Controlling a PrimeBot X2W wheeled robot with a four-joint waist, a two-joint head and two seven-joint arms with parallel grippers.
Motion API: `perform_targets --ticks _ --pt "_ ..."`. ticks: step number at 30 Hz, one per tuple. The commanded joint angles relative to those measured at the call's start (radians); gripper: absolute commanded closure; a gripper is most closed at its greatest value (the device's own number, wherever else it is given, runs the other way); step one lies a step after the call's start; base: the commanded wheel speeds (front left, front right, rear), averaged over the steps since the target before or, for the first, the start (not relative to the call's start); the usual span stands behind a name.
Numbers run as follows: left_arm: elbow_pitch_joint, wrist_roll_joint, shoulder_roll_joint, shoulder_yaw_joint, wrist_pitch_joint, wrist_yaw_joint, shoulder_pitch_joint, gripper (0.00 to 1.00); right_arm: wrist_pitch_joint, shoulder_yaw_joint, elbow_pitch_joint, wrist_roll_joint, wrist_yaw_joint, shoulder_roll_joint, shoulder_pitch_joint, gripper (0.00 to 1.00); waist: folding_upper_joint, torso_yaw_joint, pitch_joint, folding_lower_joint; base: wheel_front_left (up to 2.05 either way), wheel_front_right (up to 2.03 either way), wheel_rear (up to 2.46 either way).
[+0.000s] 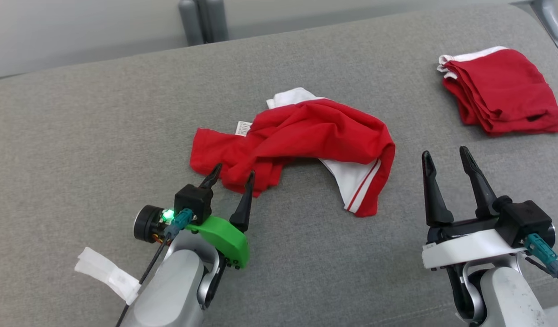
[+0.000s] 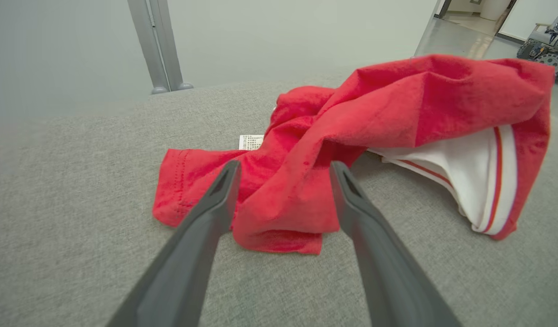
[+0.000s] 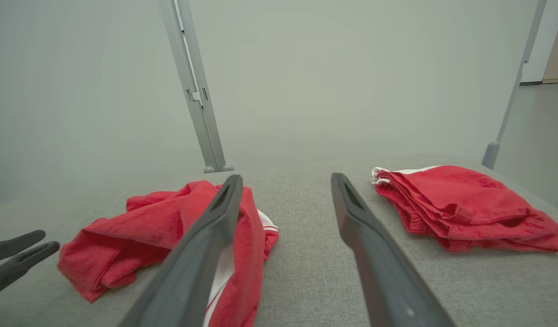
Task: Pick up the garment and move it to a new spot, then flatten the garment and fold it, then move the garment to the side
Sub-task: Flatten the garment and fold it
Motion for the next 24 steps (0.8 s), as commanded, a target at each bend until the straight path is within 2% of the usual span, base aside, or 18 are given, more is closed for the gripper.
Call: perform_targets --ticks 1,4,5,6,7,8,13,17,24 --pt "0.023 -0.009 0.005 -0.001 -0.003 -0.004 -0.027 0.0 -0.003 -0.006 -0.003 0.004 -0.001 -0.001 -0.016 0.0 -0.0001 -0.064 0.068 -0.0001 0.0 0.0 0.0" --pt "0.081 -0.02 0.005 -0.01 -0.003 -0.015 -0.06 0.0 -0.003 -0.017 -0.007 0.007 -0.001 0.0 -0.018 0.0 -0.0001 -0.072 0.082 -0.0001 0.0 0.0 0.0" --pt "0.091 -0.023 0.006 -0.01 -0.003 -0.016 -0.067 0.14 -0.003 -0.02 -0.007 0.008 -0.001 0.0 -0.018 0.0 -0.0001 -0.073 0.084 -0.0001 0.0 0.0 0.0" --pt "0.1 -0.023 0.005 -0.012 -0.003 -0.017 -0.075 0.54 -0.003 -0.024 -0.008 0.009 -0.001 0.0 -0.019 0.0 -0.0001 -0.072 0.085 -0.0001 0.0 0.0 0.0" --pt "0.106 -0.025 0.005 -0.012 -0.003 -0.014 -0.08 0.67 -0.003 -0.029 -0.008 0.009 -0.001 -0.001 -0.021 0.0 -0.0001 -0.071 0.086 -0.0001 0.0 0.0 0.0" --pt "0.11 -0.03 0.005 -0.013 -0.003 -0.011 -0.085 1.0 -0.003 -0.034 -0.007 0.01 -0.001 -0.001 -0.024 0.0 -0.0001 -0.068 0.086 -0.0001 0.0 0.0 0.0" --pt "0.068 -0.027 0.005 -0.001 -0.003 -0.004 -0.089 1.0 -0.003 -0.05 -0.007 0.012 -0.001 -0.001 -0.027 0.0 -0.0001 -0.038 0.071 -0.0001 0.0 0.0 0.0" --pt "-0.025 0.004 0.01 0.029 -0.003 -0.006 -0.046 1.0 -0.003 -0.073 -0.006 0.004 -0.001 -0.001 -0.014 0.0 -0.0001 -0.001 0.045 -0.0001 0.0 0.0 0.0" --pt "-0.234 0.052 0.071 0.049 -0.003 -0.02 0.087 1.0 -0.003 -0.124 0.001 -0.014 -0.001 -0.001 0.016 0.0 -0.0001 0.061 -0.006 -0.0001 0.0 0.0 0.0"
